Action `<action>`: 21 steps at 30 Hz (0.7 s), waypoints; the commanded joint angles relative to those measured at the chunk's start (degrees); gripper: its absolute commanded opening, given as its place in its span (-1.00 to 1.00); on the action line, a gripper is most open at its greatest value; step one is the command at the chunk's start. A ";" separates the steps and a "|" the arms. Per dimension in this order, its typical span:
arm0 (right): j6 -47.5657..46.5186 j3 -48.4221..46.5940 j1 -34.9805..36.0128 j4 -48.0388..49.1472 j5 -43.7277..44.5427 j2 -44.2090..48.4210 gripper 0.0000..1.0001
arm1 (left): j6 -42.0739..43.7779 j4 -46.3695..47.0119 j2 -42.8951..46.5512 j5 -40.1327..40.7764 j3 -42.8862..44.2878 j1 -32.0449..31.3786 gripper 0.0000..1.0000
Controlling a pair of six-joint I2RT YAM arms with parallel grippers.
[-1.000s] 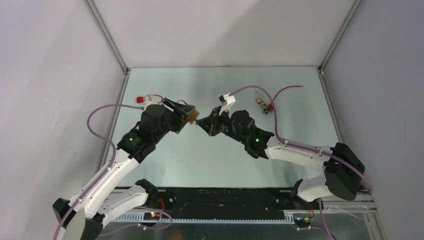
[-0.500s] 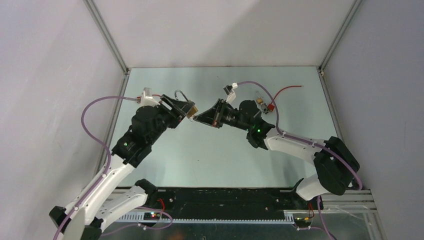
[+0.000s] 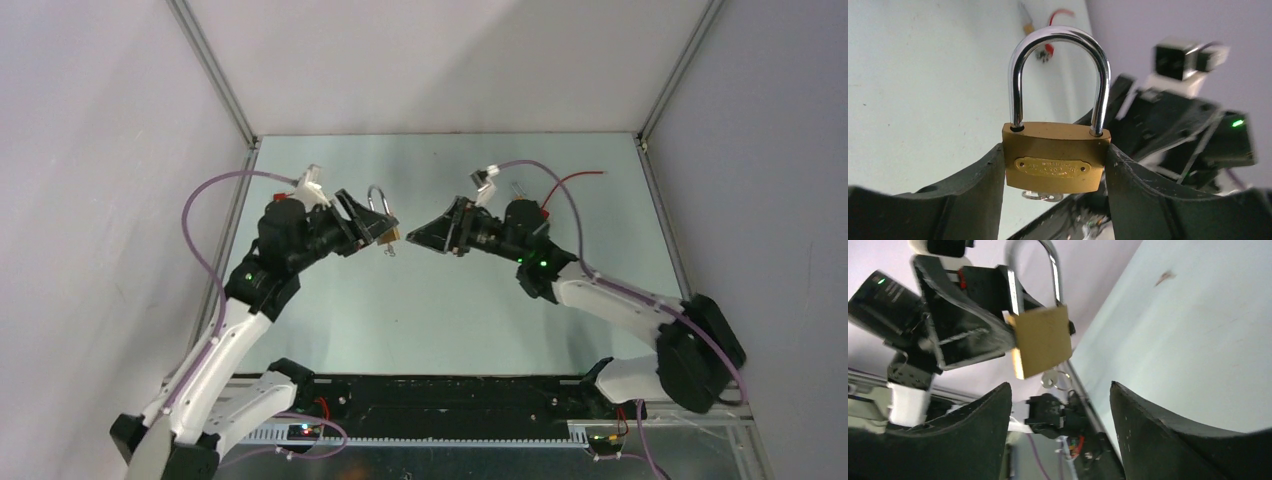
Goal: Unlock with the key
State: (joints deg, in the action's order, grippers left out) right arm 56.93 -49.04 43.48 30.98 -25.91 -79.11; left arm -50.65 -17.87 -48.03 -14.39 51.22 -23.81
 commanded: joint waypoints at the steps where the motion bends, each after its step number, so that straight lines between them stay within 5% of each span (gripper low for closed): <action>1: -20.15 0.15 -3.19 -9.99 1.55 11.45 0.51 | 10.39 -1.50 -4.20 -13.90 6.48 0.41 -1.00; 8: -39.74 0.12 -7.19 -14.30 -2.10 17.61 0.60 | 24.65 -10.54 -8.90 -23.23 9.92 -0.19 -1.00; 21: -31.10 -9.97 -5.10 -19.88 -4.47 9.97 0.52 | 44.04 -21.76 -12.07 0.64 14.37 -13.90 -1.00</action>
State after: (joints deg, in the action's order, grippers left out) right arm 22.41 -55.13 37.39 11.94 -28.86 -67.85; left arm -13.78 -40.27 -59.05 -21.17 61.80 -34.33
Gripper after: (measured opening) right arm 0.771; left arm 0.657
